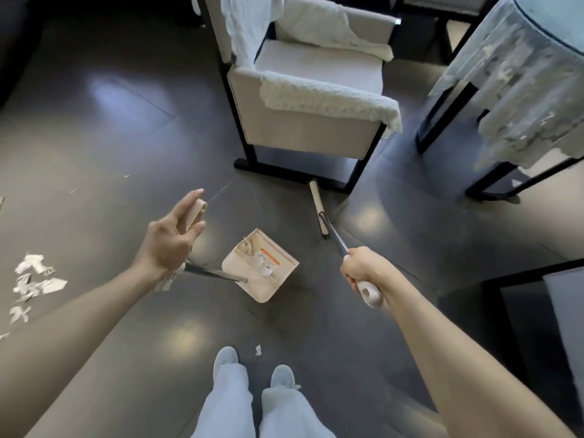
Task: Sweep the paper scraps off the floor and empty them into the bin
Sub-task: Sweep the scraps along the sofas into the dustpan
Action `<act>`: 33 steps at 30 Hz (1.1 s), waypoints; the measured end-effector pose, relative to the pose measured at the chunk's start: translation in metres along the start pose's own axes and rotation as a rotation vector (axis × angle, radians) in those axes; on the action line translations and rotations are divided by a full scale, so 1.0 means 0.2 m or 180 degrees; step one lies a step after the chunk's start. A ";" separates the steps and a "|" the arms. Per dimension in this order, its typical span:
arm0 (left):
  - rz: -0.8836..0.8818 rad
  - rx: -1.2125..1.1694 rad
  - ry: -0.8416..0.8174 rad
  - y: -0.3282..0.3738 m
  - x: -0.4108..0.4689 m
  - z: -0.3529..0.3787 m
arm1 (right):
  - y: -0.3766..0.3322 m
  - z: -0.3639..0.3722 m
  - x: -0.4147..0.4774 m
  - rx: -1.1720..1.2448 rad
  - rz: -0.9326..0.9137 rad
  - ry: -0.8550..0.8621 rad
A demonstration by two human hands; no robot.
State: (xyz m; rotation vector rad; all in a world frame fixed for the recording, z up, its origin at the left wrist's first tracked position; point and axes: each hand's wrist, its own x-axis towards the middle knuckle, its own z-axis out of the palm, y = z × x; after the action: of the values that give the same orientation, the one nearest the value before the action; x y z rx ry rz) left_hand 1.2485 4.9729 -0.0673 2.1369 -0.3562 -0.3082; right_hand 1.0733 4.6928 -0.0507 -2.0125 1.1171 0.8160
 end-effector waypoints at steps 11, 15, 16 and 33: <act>-0.0117 0.0171 0.0210 -0.10 -0.44 -0.24 | -0.05 0.45 0.12 0.0497 -0.0050 -0.0981; -0.0393 0.0263 0.0136 -0.19 -0.70 -0.36 | -0.05 0.63 -0.07 0.0380 -0.0031 -0.1309; -0.0422 0.0290 0.0143 -0.21 -0.77 -0.39 | -0.04 0.67 -0.13 0.0265 -0.0018 -0.1374; -0.0313 0.0210 -0.0100 -0.68 -1.78 -0.68 | 0.55 1.51 -1.10 -0.0976 -0.0231 -0.0285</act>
State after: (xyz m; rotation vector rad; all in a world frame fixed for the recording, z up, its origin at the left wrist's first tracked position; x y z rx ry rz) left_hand 0.9837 5.2791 -0.0762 2.2205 -0.2834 -0.3916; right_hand 0.8230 4.9903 -0.0798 -2.2259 0.9059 1.0818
